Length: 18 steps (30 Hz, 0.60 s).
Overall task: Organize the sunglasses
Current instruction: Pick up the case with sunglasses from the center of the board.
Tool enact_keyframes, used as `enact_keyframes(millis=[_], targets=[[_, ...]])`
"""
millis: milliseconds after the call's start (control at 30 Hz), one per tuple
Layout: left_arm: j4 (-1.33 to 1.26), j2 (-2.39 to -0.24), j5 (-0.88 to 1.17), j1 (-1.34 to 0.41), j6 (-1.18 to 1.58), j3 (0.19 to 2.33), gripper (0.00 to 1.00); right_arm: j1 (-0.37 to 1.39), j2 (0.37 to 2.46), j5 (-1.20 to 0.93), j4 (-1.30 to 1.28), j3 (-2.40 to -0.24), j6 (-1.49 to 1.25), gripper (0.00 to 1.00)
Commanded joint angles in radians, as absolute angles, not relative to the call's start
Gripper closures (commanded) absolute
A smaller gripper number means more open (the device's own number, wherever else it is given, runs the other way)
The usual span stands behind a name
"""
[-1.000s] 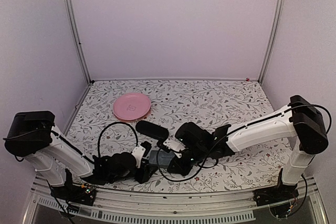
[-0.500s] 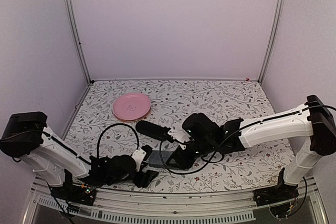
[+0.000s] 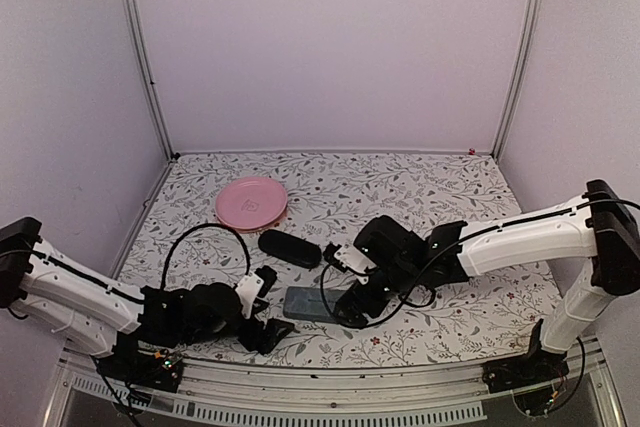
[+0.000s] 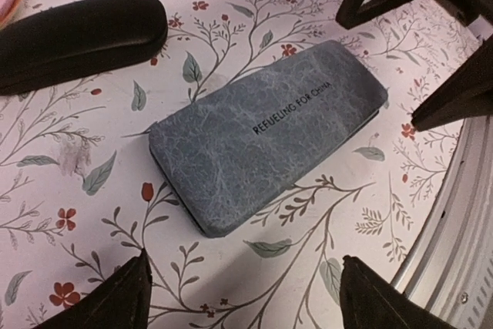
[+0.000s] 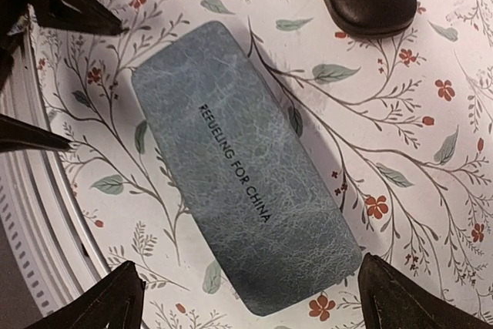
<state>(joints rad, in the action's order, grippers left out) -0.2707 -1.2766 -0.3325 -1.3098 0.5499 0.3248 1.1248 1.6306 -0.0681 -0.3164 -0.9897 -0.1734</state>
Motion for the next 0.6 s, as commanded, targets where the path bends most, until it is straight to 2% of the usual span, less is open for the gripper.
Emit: enact_keyframes(millis=[0, 500, 567], targets=[[-0.221, -1.195, -0.316, -1.266, 0.54, 0.311, 0.14, 1.12, 1.695, -0.023, -0.404, -1.037, -0.093, 0.01], [-0.206, -1.042, -0.257, -1.175, 0.519, 0.282, 0.13, 1.12, 1.894, 0.042, -0.476, -1.187, 0.085, 0.0], [-0.205, -1.04, -0.254, -1.168, 0.518, 0.284, 0.13, 1.12, 1.904, 0.035, -0.476, -1.195, 0.1, 0.04]])
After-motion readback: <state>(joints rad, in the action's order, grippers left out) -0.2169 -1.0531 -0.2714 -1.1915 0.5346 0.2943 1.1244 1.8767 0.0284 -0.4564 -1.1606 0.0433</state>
